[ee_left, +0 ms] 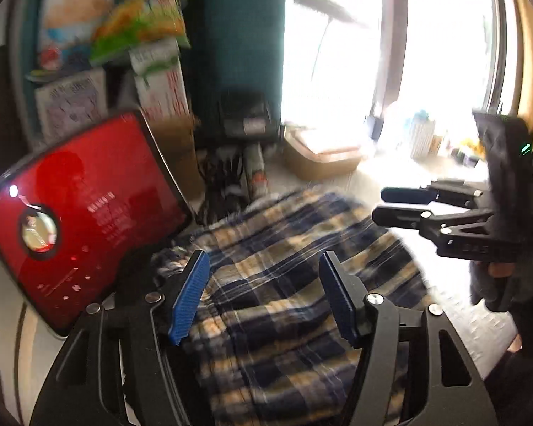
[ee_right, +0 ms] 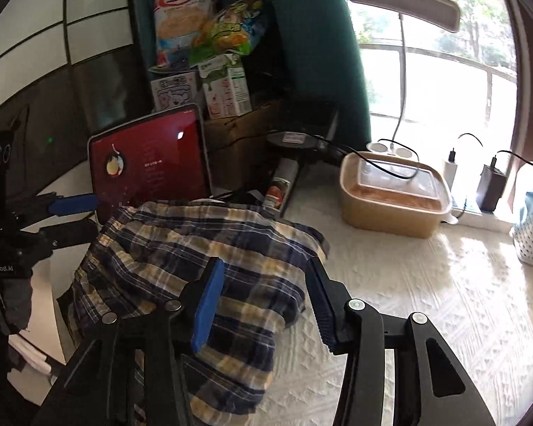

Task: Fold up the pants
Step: 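Lower the pants onto the table beside the tablet and open the left tool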

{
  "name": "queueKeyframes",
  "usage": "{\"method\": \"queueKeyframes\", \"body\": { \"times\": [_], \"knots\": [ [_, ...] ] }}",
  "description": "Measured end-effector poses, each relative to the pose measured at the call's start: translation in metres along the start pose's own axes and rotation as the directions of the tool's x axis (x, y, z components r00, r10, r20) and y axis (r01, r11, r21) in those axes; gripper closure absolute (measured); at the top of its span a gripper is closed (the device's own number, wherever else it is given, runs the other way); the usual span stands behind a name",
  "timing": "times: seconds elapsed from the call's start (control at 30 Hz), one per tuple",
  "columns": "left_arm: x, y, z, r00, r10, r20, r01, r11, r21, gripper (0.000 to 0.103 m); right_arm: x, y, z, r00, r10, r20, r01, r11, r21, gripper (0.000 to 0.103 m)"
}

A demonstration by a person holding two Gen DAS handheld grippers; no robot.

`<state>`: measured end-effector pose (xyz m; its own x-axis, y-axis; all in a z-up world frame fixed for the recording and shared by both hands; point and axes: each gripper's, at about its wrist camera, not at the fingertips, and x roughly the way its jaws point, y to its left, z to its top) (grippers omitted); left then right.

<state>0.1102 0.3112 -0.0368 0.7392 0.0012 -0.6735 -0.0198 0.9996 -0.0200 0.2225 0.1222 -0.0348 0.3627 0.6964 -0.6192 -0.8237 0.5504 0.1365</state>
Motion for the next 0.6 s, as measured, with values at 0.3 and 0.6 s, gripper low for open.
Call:
{"method": "queueKeyframes", "body": {
  "times": [0.3,0.6],
  "knots": [
    [0.064,0.047,-0.014,0.985,-0.085,-0.152,0.067,0.991,-0.118,0.039,0.057,-0.007,0.007,0.987,0.054,-0.154,-0.058,0.998,-0.020,0.061],
    [0.058,0.051,-0.015,0.987,-0.085,-0.133,0.067,0.988,-0.138,0.039,0.073,-0.015,0.008,0.985,0.038,-0.168,-0.033,0.999,0.032,0.061]
  ]
}}
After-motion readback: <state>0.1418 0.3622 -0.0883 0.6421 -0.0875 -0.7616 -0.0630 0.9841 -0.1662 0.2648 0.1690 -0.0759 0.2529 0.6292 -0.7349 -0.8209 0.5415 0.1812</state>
